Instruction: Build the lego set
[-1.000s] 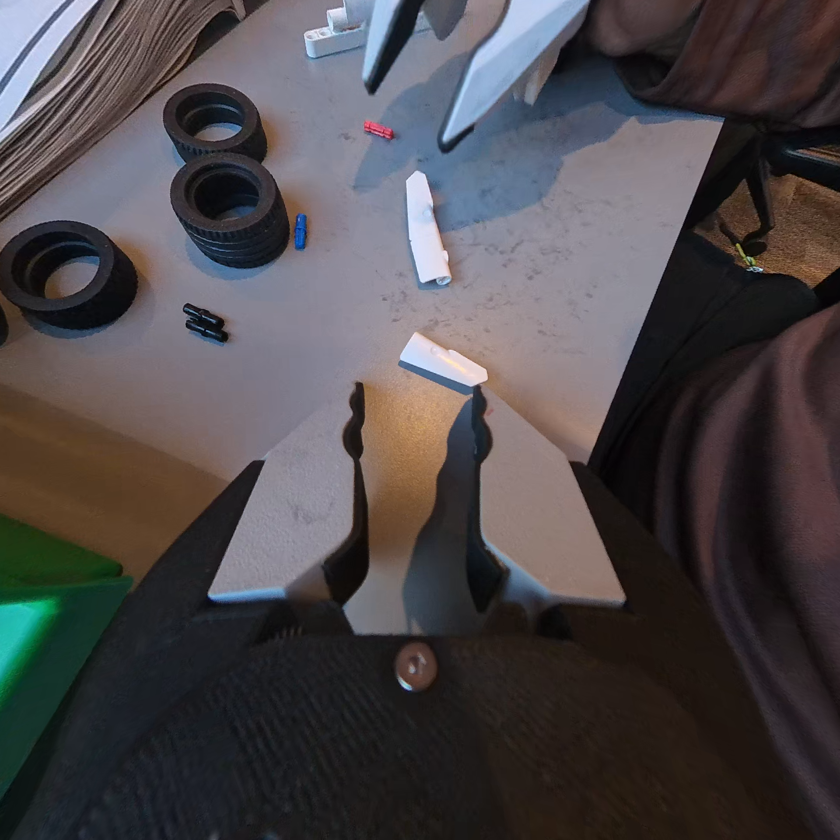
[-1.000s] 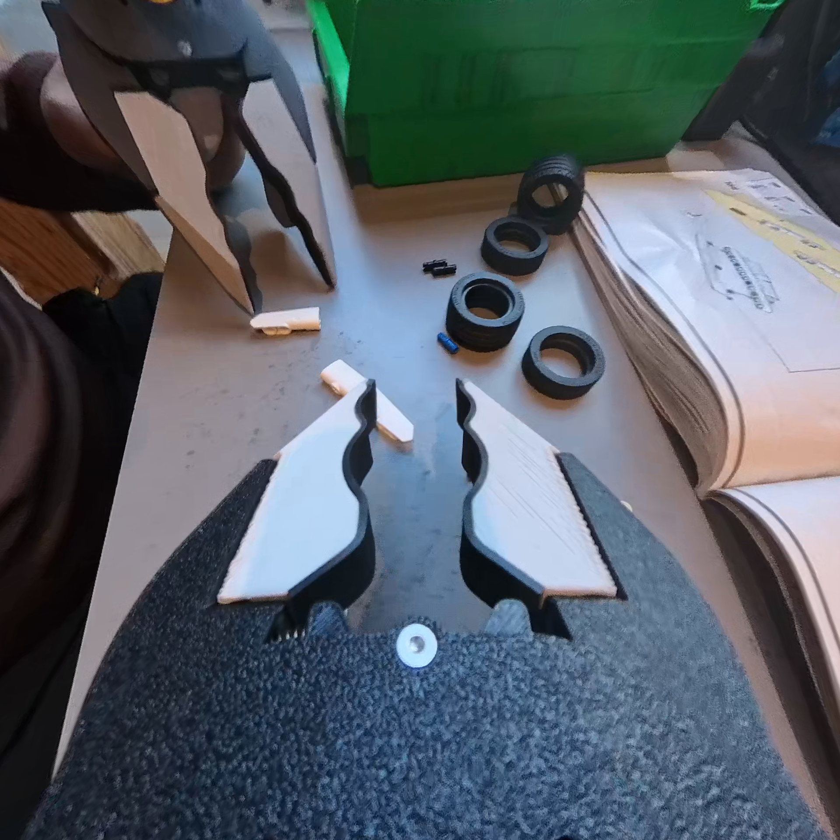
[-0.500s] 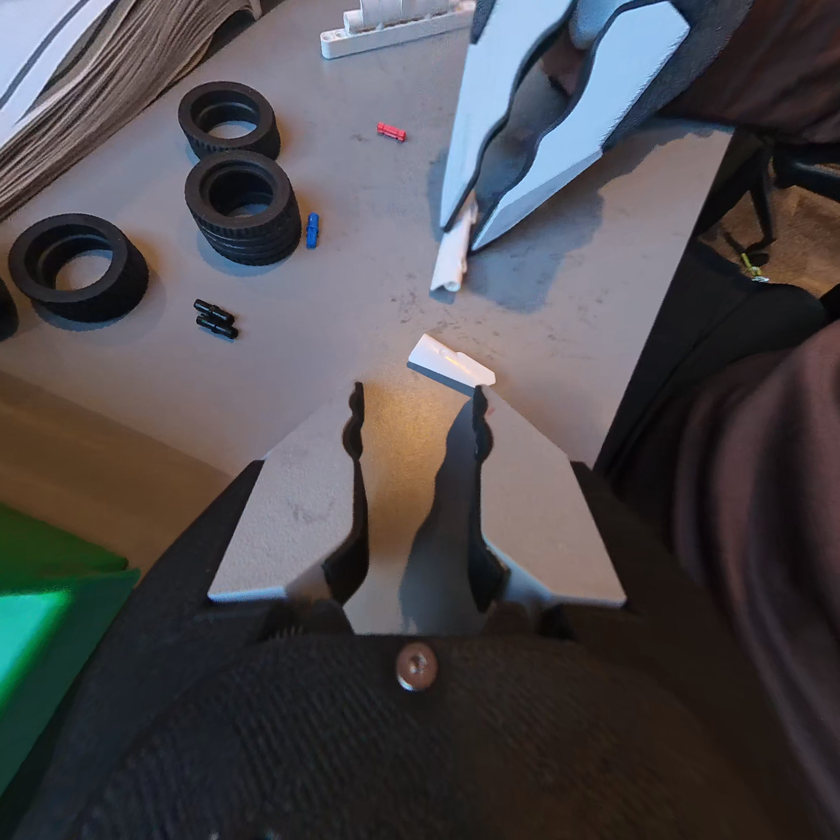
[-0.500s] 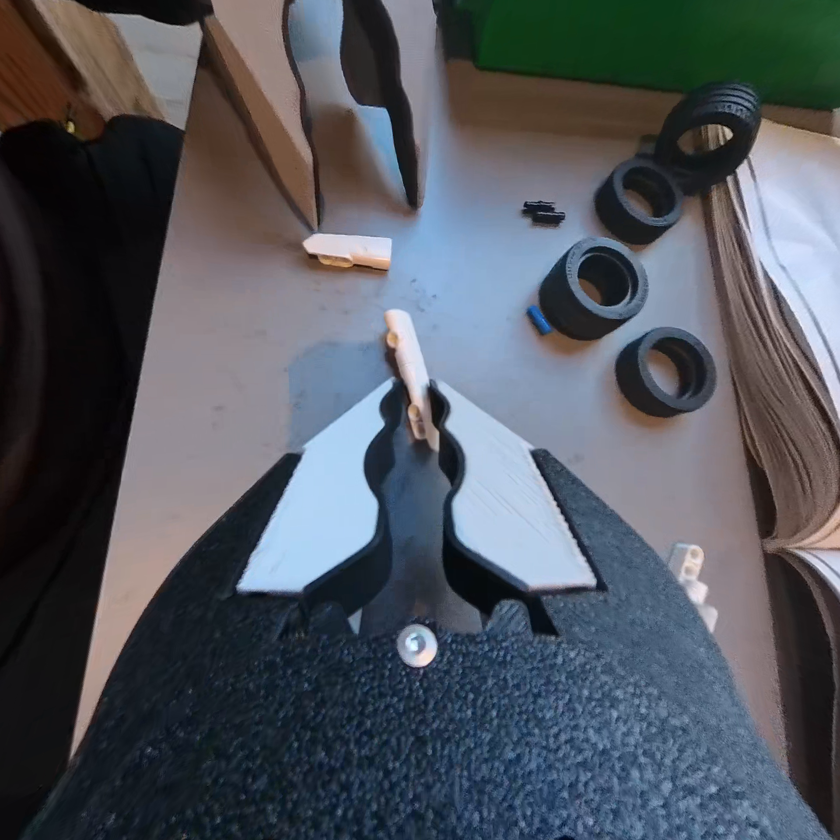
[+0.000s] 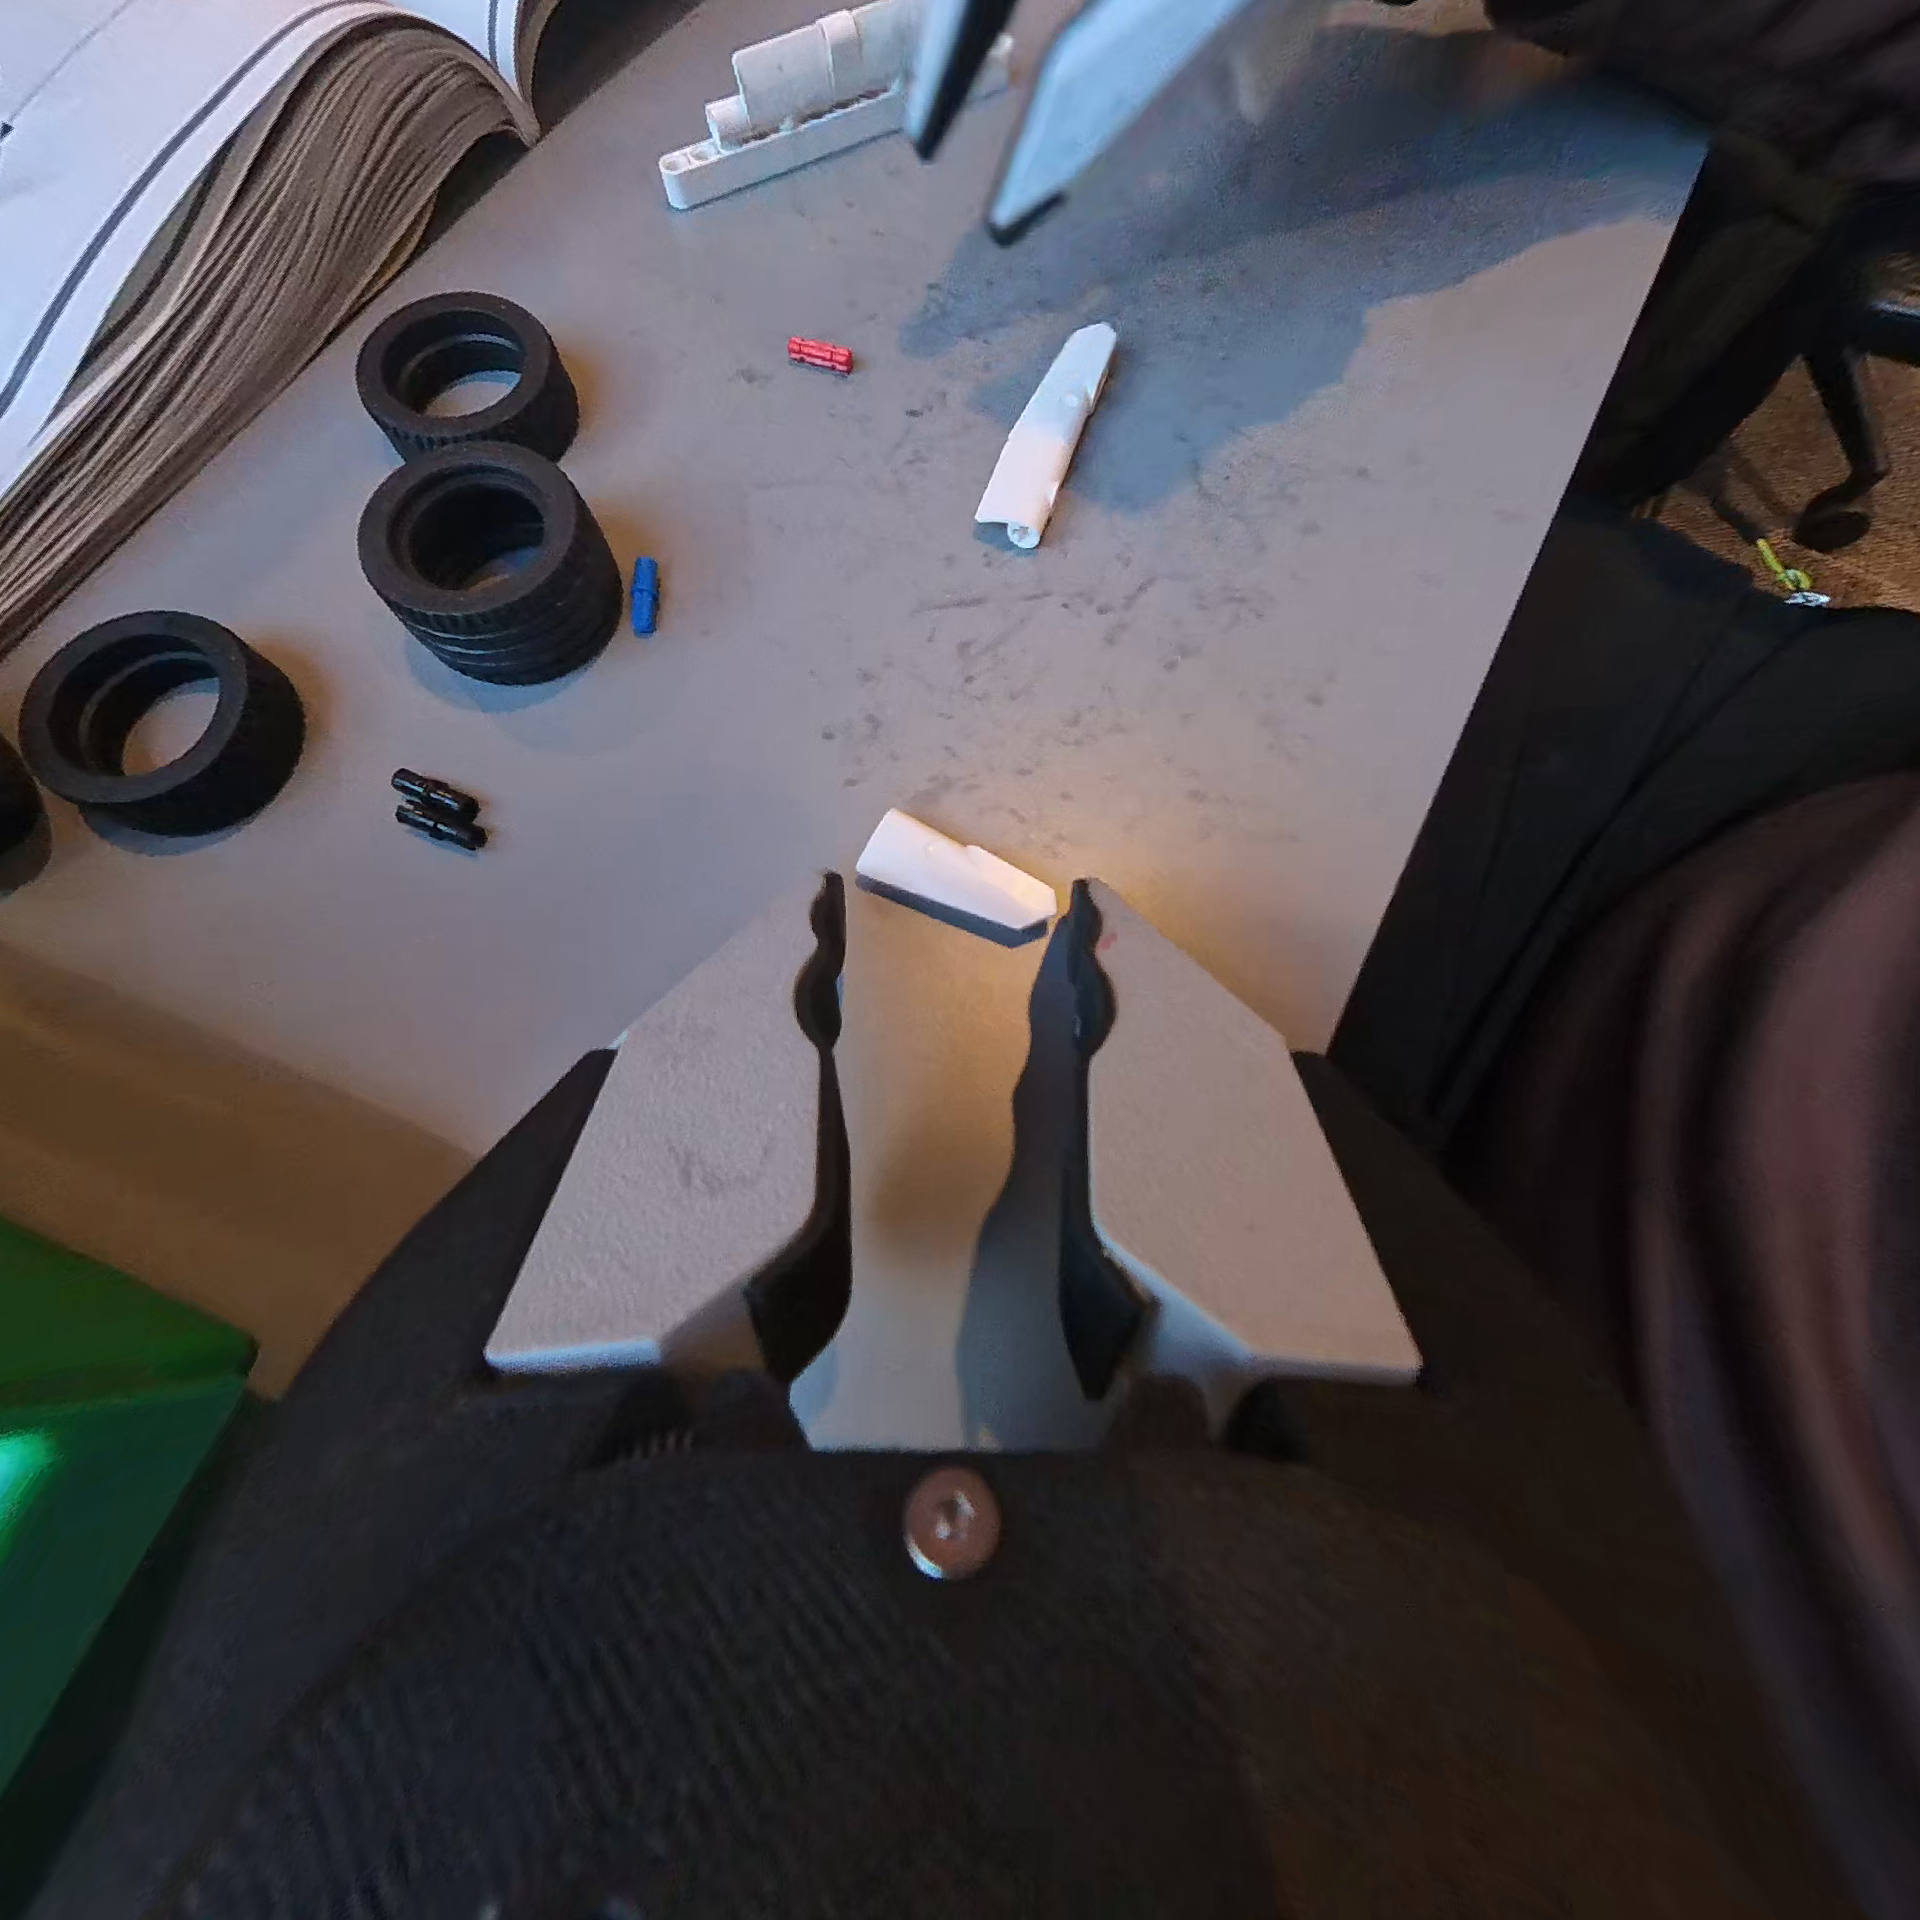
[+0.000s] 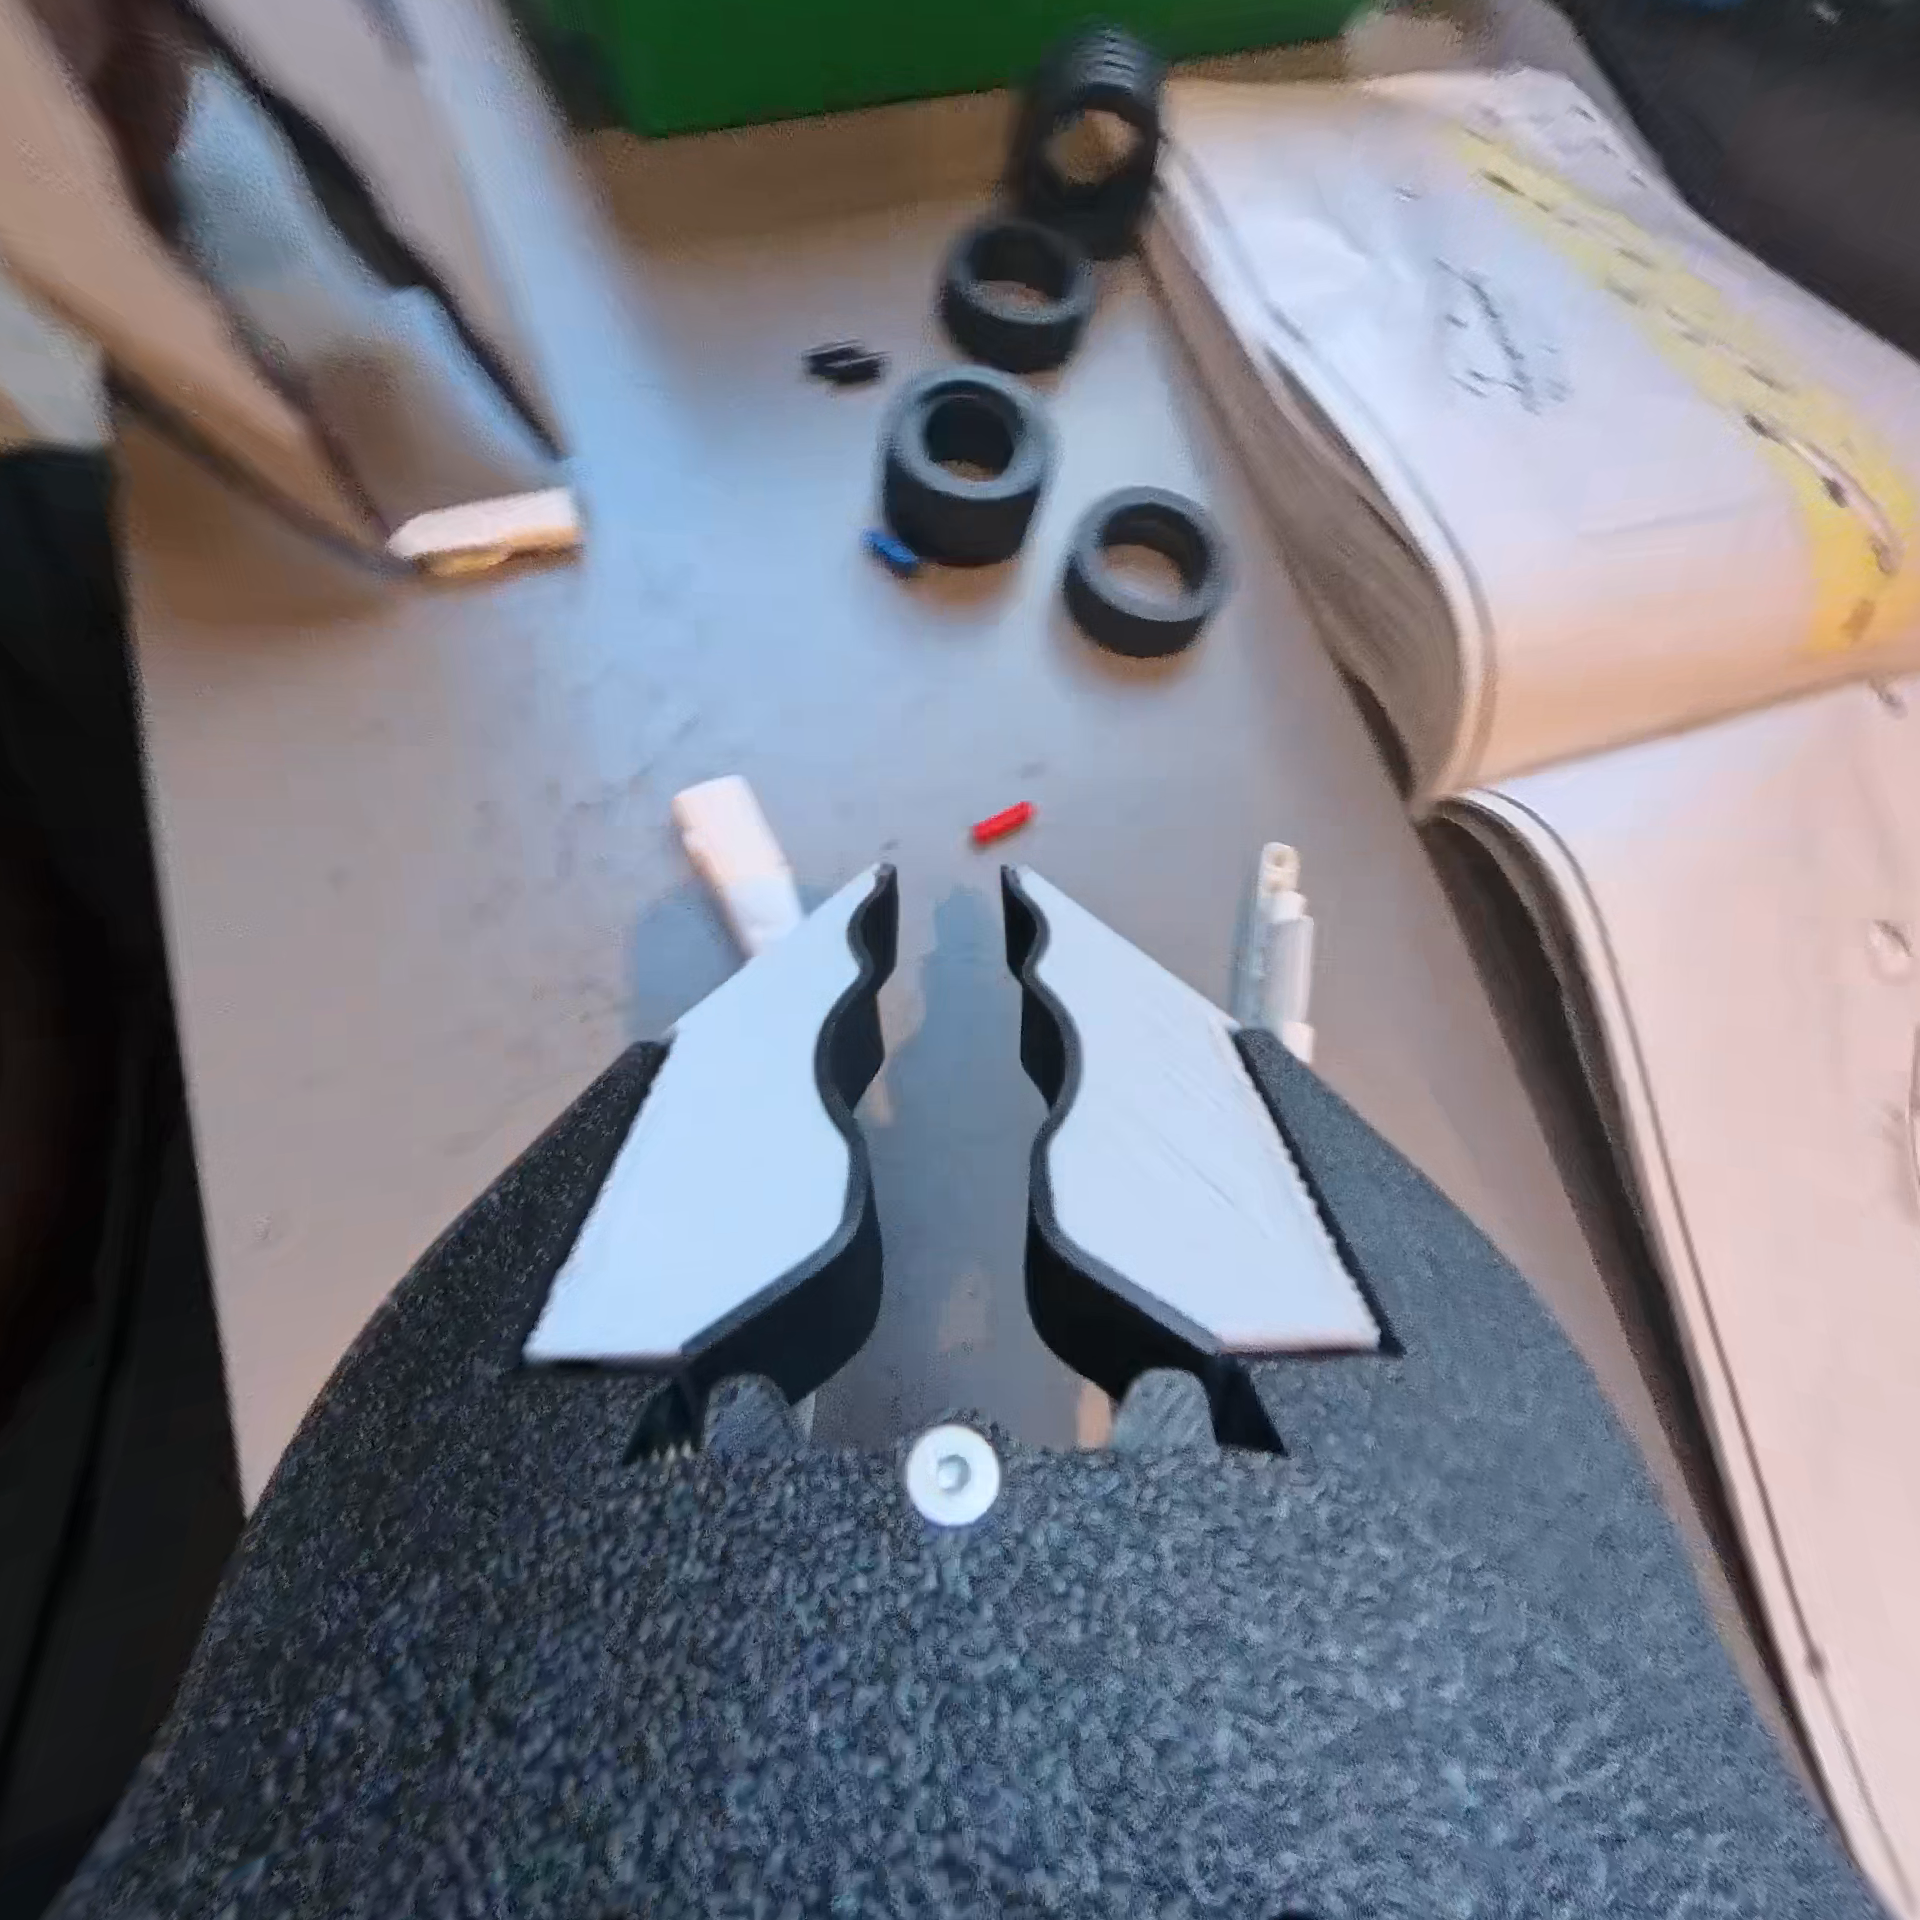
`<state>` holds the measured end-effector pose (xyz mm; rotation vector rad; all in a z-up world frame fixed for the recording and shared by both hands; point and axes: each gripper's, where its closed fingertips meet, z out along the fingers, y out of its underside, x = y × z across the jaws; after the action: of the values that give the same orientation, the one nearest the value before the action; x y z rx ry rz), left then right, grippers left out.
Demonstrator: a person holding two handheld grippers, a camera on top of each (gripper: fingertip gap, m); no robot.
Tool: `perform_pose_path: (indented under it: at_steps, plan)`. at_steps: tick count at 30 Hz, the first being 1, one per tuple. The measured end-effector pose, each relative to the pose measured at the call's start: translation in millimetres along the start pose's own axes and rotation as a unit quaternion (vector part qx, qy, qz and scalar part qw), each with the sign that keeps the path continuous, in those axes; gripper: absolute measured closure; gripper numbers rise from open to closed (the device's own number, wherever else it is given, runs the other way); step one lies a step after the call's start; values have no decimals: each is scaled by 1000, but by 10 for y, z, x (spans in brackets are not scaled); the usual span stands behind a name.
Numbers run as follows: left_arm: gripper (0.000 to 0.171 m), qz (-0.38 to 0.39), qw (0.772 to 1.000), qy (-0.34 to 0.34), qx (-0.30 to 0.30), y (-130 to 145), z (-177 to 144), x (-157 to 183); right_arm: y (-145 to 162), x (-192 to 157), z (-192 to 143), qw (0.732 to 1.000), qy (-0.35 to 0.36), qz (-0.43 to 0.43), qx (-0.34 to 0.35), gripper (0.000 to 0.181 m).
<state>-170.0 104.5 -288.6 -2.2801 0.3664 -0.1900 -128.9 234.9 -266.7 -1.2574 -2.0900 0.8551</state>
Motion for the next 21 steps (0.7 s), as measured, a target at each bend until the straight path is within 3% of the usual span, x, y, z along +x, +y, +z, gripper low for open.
perform_pose_path:
  at_steps: [4, 7, 11, 14, 21]
  plan:
    - [132, 7, 1000, -8, 2, 3, -9, -10, 20, 263, 184, 995, 30, 90, -34, 158]
    - [132, 8, 1000, -11, 0, 29, -29, -9, 37, 202, 343, 992, 10, 115, -52, 158]
    - [132, -1, 1000, -5, 15, -9, -52, 59, 73, 161, 411, 990, 14, 117, -72, 162]
    - [132, -2, 1000, -10, 17, -78, -14, 95, 47, 84, 443, 992, -4, 109, -70, 177]
    - [137, 25, 999, -29, -20, -76, 181, 109, 6, 56, 470, 994, -7, 89, -59, 177]
